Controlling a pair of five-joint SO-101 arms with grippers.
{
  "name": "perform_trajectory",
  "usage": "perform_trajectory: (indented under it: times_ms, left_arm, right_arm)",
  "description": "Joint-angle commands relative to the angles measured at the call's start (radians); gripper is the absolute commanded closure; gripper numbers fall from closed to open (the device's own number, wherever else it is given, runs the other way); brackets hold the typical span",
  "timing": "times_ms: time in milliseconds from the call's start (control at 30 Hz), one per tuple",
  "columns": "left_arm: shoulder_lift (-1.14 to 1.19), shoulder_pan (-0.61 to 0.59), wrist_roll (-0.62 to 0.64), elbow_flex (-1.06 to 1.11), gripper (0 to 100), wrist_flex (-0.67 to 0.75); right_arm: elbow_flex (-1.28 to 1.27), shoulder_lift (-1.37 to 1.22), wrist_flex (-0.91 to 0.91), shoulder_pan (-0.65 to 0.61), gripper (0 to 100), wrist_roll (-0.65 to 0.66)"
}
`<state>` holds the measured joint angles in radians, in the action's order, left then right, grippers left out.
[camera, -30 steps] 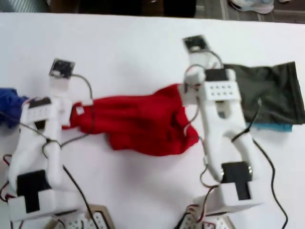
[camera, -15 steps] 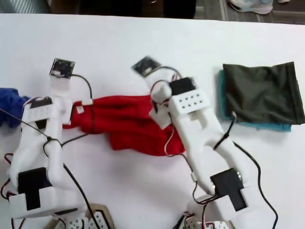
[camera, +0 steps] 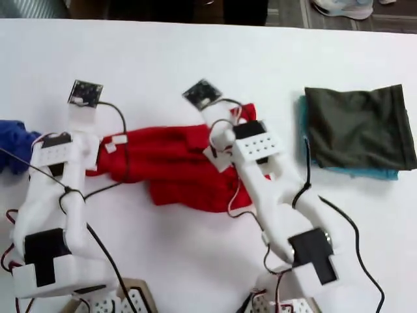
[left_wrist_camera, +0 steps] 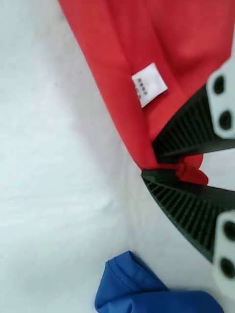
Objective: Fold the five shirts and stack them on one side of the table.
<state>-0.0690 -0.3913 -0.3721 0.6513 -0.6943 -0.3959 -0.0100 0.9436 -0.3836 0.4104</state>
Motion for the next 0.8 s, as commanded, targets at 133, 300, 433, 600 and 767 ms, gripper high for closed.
perform_trajectory:
  times_ms: [133,300,433,600,767]
  left_arm:
    - [-0.005,-0.008,0.011,-0.018,97,0.017]
    - [-0.005,-0.006,0.011,-0.018,97,0.017]
    - [-0.005,-0.006,0.011,-0.018,97,0.017]
    - [-0.005,-0.005,0.011,-0.012,97,0.029]
    - [-0.005,-0.009,0.012,-0.010,97,0.035]
  right_arm:
    - [0.120,-0.104,-0.110,0.097,97.9,-0.002]
    - [0.304,-0.114,-0.025,0.108,97.8,-0.002]
    - [0.390,-0.114,0.050,0.079,97.4,-0.006]
    - [0.431,-0.119,0.073,0.027,97.4,-0.064]
    - [0.486,-0.223,0.013,0.008,97.4,-0.064]
